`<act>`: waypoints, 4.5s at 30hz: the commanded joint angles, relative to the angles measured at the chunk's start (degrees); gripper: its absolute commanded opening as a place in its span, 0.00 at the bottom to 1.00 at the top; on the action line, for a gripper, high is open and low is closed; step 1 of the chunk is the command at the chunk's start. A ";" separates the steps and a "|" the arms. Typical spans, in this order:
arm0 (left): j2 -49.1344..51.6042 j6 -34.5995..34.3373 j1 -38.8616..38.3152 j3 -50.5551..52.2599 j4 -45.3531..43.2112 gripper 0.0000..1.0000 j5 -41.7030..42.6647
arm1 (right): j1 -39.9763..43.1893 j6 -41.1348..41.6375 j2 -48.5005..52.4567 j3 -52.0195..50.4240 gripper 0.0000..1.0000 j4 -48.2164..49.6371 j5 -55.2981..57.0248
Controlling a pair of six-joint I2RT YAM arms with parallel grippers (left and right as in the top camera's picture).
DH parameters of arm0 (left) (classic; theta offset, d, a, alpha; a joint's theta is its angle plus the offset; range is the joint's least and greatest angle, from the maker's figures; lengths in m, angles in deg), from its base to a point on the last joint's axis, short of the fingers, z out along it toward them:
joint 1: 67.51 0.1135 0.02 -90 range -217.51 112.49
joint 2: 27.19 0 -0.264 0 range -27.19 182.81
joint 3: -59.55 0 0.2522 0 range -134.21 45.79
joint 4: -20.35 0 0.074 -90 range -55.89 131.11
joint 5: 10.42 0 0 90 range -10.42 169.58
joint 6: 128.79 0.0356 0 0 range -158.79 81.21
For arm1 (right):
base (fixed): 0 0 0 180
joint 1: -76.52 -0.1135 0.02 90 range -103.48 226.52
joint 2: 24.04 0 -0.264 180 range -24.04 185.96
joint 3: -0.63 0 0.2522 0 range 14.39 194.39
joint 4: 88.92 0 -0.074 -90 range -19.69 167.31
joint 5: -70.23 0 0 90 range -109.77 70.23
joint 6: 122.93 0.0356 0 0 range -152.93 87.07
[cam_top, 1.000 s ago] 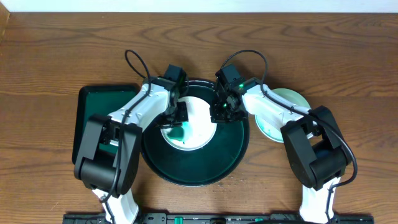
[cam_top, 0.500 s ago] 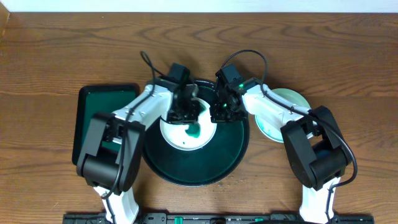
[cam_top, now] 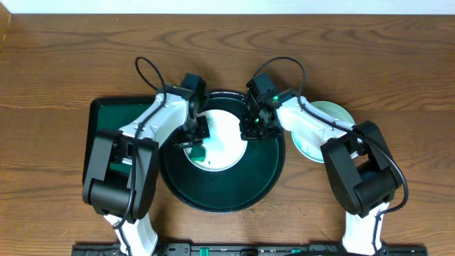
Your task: Clean dirty plates on tray and stack at the side
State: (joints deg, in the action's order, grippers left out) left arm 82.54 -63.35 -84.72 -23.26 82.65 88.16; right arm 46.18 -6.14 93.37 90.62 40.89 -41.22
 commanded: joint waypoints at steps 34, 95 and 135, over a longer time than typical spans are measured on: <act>-3.26 3.08 0.17 -10.12 9.42 0.07 -16.35 | 0.74 0.81 0.90 0.26 0.01 -0.44 0.85; -17.14 6.88 21.64 -12.68 13.79 0.07 -15.67 | -0.48 2.64 1.09 0.59 0.29 0.48 -1.51; -17.14 6.88 21.64 -12.68 13.55 0.07 -15.67 | -27.34 -9.73 -23.87 0.61 0.01 -6.58 83.62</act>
State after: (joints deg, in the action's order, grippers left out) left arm 65.10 -56.95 -63.15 -36.40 96.22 73.21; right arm 22.20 -15.04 70.39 90.80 34.73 24.13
